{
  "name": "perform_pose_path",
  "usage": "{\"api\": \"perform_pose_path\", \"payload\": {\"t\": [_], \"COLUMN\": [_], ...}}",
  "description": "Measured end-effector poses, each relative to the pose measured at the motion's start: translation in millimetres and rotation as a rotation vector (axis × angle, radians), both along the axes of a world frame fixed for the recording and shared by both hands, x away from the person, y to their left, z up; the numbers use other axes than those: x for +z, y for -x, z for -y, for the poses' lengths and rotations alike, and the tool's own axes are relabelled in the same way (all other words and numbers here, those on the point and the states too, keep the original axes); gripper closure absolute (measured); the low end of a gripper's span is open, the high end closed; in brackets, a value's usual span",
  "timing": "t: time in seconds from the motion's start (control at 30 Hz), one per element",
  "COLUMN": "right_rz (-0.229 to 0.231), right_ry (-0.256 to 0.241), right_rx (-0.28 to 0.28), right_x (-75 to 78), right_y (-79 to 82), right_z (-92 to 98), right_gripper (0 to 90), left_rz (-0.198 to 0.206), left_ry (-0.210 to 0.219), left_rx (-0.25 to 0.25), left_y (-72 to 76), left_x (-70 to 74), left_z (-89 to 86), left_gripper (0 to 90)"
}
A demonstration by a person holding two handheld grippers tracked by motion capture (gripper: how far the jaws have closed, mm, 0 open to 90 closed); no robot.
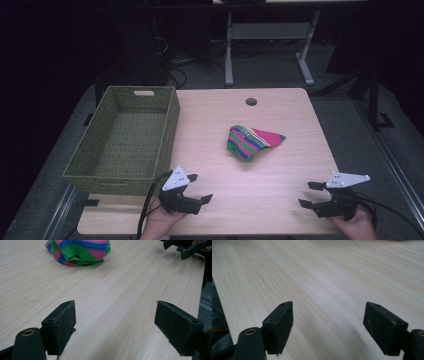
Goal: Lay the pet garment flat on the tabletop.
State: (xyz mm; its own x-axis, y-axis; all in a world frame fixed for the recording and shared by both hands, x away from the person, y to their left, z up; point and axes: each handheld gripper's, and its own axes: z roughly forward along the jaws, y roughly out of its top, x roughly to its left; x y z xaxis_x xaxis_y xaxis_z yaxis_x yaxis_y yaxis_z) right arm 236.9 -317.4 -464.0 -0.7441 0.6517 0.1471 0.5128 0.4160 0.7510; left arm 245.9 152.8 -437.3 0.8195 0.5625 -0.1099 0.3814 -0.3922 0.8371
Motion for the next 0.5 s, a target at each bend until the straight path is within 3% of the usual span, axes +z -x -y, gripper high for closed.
{"api": "perform_pose_path", "payload": {"t": [0.5], "right_rz": [0.013], "right_ry": [-0.005], "right_rx": [0.031], "right_x": [11.9], "right_y": [-9.8], "right_z": [-21.1], "right_gripper": [21.9], "left_rz": [-0.002], "left_ry": [-0.006], "left_rx": [-0.01], "left_y": [-1.1], "left_x": [-1.9], "left_z": [0.1], "left_gripper": [16.9]}}
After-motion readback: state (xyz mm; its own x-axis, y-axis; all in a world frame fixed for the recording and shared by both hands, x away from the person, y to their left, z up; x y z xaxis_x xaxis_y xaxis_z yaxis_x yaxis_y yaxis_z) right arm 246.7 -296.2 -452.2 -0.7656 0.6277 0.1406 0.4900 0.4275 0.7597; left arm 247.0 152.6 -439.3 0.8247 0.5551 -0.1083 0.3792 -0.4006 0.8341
